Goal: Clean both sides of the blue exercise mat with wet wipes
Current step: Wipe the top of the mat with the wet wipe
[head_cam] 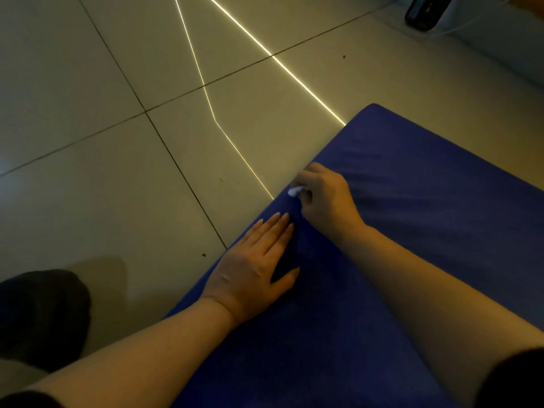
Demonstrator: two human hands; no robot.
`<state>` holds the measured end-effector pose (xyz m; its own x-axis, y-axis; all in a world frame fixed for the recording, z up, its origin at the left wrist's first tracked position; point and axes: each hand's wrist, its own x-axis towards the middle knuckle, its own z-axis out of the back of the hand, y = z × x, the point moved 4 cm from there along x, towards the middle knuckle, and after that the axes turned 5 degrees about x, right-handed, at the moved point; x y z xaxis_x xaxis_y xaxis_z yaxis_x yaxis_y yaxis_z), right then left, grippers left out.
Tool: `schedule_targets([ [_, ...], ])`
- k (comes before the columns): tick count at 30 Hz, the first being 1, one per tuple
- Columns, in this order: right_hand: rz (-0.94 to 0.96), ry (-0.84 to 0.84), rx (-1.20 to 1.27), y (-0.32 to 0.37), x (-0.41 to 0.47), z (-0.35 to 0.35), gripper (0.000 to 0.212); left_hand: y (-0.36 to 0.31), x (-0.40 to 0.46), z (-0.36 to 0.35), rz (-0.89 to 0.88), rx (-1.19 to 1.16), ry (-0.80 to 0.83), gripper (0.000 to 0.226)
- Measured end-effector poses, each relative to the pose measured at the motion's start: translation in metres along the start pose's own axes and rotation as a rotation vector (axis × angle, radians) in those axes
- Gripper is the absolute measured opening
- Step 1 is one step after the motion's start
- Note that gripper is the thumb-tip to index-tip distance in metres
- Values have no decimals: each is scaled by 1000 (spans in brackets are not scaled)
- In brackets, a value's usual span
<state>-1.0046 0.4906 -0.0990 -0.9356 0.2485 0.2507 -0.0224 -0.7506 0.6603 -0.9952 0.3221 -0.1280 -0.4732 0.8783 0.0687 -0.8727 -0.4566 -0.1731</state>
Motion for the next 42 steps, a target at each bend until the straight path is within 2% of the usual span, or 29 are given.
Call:
schedule_targets([
  [4,-144,-84,19,3,19,-12,13,-3,1,6,6,25,-21,64],
  [9,-33,84,72,16,-33,0,13,0,-57,11,52,-7,15,61],
  [12,-29,131,70,21,-44,-2,11,3,-84,9,58,-23,0,58],
  [19,-183,-37,32,29,-5,-18,15,3,-79,9,63,-29,-56,56],
  [25,-31,190,39,41,-52,-21,12,3,-80,8,66,-40,-75,56],
  [28,-49,166,29,41,-22,-28,11,2,-79,10,65,-31,-79,56],
  [32,-174,82,-55,40,9,-40,12,2,-80,9,69,-58,-70,56],
  [39,5,256,53,53,-54,-28,12,3,-80,10,52,-62,-71,56],
  [42,-7,245,5,57,-32,-36,16,3,-80,10,60,-51,-59,56],
])
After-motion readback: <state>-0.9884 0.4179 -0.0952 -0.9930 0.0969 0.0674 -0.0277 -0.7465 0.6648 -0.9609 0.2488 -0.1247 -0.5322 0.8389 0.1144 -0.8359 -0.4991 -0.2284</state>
